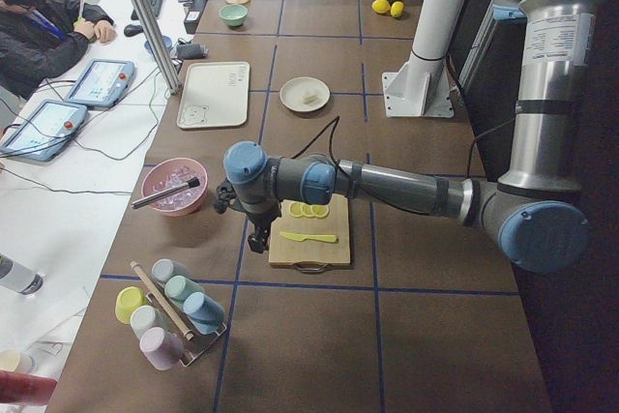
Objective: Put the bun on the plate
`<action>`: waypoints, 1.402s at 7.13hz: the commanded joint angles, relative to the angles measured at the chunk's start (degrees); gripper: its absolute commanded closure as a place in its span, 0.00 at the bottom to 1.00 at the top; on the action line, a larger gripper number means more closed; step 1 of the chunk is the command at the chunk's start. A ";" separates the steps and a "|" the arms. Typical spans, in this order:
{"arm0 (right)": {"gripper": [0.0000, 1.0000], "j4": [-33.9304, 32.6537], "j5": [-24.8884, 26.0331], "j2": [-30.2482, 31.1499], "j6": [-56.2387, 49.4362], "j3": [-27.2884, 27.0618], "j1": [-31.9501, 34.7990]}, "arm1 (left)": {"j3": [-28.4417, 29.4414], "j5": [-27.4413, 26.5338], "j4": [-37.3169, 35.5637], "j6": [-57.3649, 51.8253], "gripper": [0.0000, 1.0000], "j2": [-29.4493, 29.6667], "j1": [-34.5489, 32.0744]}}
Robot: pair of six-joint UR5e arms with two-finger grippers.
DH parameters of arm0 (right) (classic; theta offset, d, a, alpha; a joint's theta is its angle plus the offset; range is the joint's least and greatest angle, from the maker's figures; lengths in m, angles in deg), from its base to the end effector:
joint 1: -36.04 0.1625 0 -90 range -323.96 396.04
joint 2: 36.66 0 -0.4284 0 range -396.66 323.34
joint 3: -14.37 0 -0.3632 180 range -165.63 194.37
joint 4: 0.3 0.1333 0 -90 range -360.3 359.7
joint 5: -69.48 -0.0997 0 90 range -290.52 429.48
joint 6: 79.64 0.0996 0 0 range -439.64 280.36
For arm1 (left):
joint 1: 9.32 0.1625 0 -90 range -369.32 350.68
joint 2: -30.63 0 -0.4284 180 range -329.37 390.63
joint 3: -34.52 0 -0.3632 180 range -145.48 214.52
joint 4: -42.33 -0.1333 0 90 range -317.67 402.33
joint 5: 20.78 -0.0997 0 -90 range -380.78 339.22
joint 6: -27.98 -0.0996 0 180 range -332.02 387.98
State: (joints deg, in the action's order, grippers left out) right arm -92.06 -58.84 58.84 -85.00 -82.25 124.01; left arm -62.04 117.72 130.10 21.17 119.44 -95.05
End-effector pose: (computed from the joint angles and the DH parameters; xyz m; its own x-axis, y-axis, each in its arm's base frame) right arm 0.0566 -0.4232 0.6611 0.7776 -0.1141 0.6183 0.1085 0.9930 0.0468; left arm -0.0246 -0.4590 0.6173 0.6443 0.2077 -0.7361 -0.1518 0.9780 0.1431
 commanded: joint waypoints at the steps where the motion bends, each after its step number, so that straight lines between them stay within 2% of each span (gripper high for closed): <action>1: 0.00 0.00 0.00 0.22 0.00 -0.06 0.00 | 0.58 -0.16 0.48 -0.84 0.00 -3.28 -4.10; 4: 0.00 0.00 0.00 0.22 0.09 -0.15 0.00 | 1.81 -1.04 0.22 -0.31 0.00 -3.38 -4.10; 5: 0.00 0.00 -0.09 0.30 0.09 -0.15 0.00 | 1.99 -3.74 0.21 -0.40 0.00 -3.12 -4.01; 10: 0.00 0.00 0.09 0.22 0.09 0.38 -0.35 | 2.43 -4.38 0.04 -0.66 0.00 -4.86 -3.92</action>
